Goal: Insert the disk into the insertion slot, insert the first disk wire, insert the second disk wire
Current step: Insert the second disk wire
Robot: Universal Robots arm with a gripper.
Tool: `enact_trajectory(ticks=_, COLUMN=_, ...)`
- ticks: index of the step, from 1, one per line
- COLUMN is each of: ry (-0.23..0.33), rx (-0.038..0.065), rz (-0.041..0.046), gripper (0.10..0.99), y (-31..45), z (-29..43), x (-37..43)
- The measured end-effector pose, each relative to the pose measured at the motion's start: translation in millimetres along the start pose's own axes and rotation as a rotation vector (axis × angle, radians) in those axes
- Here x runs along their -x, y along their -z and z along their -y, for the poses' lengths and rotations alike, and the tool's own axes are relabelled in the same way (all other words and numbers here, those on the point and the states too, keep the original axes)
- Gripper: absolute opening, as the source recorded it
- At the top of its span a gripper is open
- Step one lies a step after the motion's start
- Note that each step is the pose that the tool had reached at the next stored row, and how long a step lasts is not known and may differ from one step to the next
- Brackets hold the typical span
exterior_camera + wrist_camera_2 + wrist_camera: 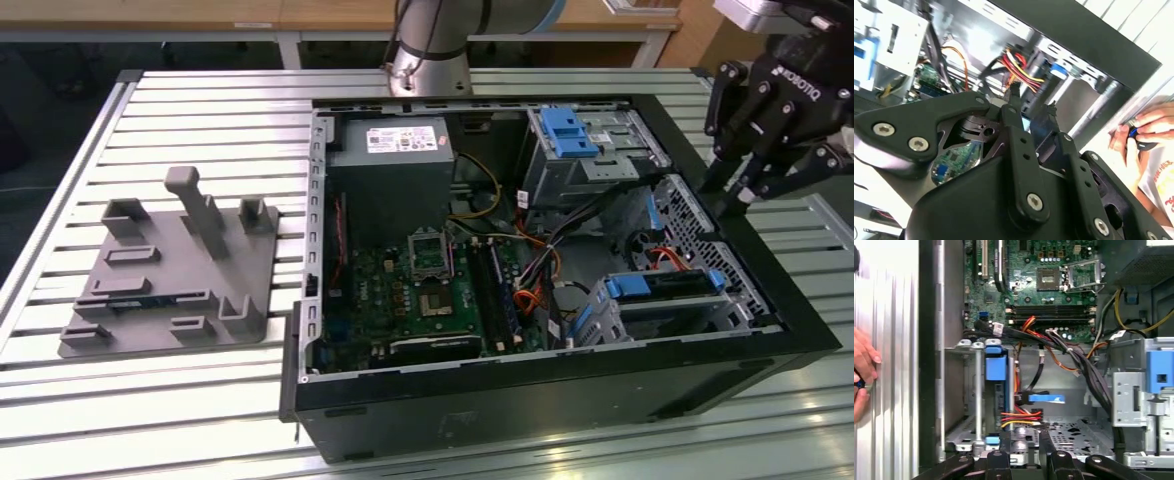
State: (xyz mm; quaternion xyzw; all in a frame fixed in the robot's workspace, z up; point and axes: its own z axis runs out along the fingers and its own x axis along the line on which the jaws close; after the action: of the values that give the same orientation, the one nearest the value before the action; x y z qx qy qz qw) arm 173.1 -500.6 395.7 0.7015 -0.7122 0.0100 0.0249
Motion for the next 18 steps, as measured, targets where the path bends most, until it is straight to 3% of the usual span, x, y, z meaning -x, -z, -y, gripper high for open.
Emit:
enact_trajectory(ticks=5, ry=0.0, rx=0.0, rz=-0.0028, gripper=0.361, y=-2.7, z=-0.5, x=23.0)
enact_trajectory(ticks=11, ry=0.0, rx=0.0, rz=-0.0137, gripper=0.361, y=-9.3, z=-5.2, x=48.4)
enact_trajectory(ticks=12, ry=0.0, rx=0.0, rz=-0.0202, gripper=0.361, y=-9.9, z=-6.8, x=51.5)
enact_trajectory(ticks=14, ry=-0.001, rx=0.0, rz=-0.0447, gripper=0.361, y=-10.2, z=-10.4, x=55.9)
enact_trajectory(ticks=18, ry=-0.002, rx=0.002, rz=-0.1152, gripper=0.361, y=-10.4, z=-16.8, x=60.7)
